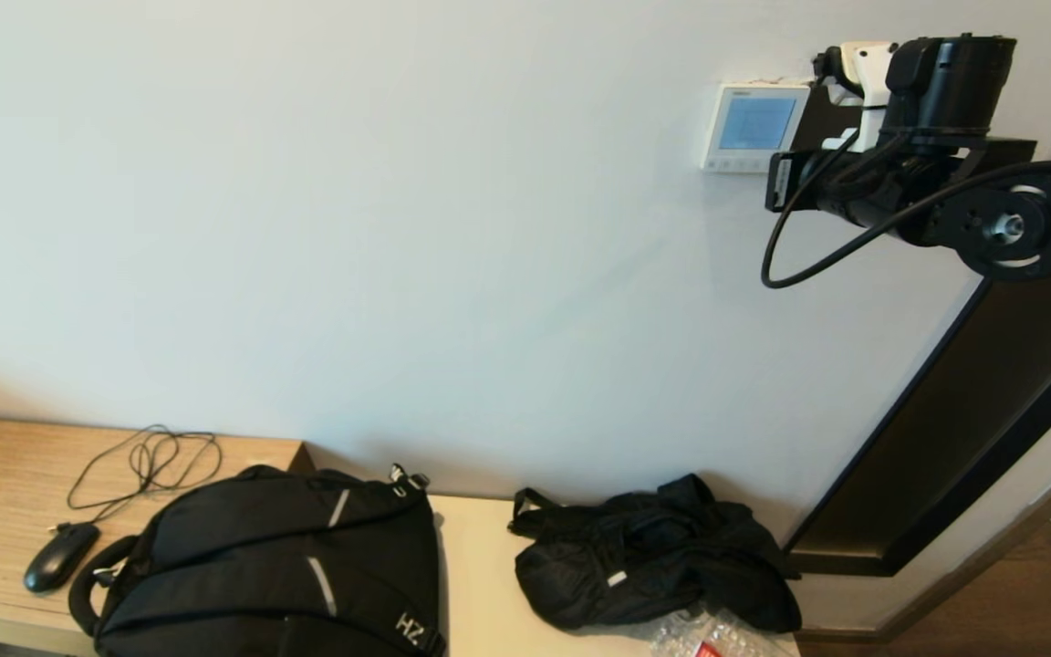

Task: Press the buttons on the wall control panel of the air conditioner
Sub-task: Turn on the central air conditioner

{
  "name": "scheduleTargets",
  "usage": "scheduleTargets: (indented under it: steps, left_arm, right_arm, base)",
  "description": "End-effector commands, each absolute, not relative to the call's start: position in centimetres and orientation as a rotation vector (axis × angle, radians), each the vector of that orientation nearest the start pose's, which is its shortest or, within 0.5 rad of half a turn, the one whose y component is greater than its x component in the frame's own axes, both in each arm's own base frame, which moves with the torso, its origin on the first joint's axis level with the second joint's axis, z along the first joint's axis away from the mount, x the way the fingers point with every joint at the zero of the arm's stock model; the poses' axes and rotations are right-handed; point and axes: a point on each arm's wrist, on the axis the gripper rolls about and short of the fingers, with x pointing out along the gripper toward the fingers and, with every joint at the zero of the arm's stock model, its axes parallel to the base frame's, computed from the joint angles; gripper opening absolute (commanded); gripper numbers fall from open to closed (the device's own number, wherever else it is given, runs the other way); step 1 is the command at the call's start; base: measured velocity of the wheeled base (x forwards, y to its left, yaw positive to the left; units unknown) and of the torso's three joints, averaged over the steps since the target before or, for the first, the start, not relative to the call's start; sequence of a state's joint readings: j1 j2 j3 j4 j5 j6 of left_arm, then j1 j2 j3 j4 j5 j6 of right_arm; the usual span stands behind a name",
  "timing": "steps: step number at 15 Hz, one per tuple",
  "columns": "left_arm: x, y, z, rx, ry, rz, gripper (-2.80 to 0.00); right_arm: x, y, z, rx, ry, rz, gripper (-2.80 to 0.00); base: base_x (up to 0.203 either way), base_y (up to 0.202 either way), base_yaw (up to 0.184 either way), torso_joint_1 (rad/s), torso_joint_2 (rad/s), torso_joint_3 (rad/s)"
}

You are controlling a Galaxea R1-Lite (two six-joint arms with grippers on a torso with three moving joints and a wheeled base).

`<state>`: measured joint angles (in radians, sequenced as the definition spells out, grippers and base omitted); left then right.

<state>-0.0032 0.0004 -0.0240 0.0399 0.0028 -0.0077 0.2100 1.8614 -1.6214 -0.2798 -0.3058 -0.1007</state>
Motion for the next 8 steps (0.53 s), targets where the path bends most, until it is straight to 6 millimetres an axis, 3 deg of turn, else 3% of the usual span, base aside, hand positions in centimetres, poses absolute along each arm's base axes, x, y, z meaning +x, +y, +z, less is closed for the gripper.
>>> scheduleTargets:
  steps: [1, 8]
  left_arm:
    - [-2.5, 0.0, 7.8, -0.008, 0.017, 0.000, -2.80]
    - [-2.5, 0.0, 7.8, -0.009, 0.017, 0.000, -2.80]
  right_arm:
    - [37.3, 7.3, 32.1, -0.095, -0.035, -0.100, -2.80]
    - [38.6, 7.3, 31.3, -0.099, -0.021, -0.105, -2.80]
  base:
    - [0.000, 0.000, 0.000, 0.000, 0.00, 0.000]
    - [0.000, 0.000, 0.000, 0.000, 0.00, 0.000]
